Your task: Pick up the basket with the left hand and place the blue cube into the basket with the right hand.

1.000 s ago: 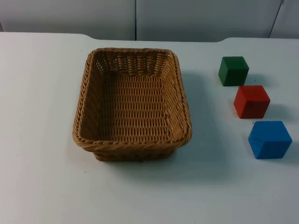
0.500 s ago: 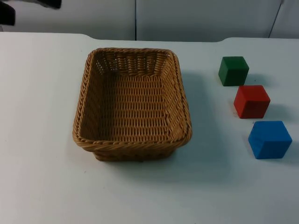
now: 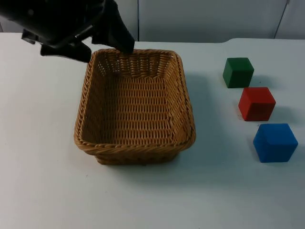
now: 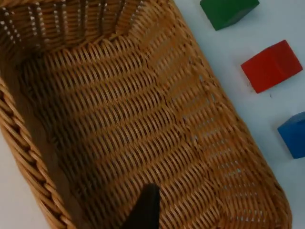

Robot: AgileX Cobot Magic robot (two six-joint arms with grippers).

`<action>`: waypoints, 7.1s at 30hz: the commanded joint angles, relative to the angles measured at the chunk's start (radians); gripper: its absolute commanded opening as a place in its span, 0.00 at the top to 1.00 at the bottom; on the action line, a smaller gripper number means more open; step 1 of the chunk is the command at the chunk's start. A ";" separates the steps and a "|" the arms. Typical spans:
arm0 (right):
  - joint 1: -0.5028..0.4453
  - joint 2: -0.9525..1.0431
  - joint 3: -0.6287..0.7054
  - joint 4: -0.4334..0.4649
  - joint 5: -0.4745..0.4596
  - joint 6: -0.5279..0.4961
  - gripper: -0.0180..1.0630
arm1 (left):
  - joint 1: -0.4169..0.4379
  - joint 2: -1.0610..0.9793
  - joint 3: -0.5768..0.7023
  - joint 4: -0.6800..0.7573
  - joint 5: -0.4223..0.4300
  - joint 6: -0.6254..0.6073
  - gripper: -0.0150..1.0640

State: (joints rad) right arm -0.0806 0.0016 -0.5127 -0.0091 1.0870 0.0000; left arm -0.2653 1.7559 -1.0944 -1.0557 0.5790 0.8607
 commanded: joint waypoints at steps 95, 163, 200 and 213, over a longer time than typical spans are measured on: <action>-0.008 -0.002 0.004 -0.041 -0.008 0.026 0.02 | 0.094 0.269 0.018 -0.056 -0.241 -0.155 0.99; 0.329 1.148 -0.146 0.029 -0.585 0.312 0.07 | 0.214 -0.248 0.400 -0.191 -0.103 0.028 0.99; 0.474 1.824 -0.294 -0.710 -0.802 1.205 0.11 | 0.214 -0.248 0.400 -0.141 -0.107 0.028 0.99; 0.461 1.911 -0.350 -0.727 -0.831 1.205 0.14 | 0.214 -0.248 0.400 -0.141 -0.112 0.028 0.99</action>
State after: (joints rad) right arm 0.3847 1.9110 -0.8535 -0.7278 0.2618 1.2016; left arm -0.0566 1.5214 -0.6944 -1.1784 0.4605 0.8966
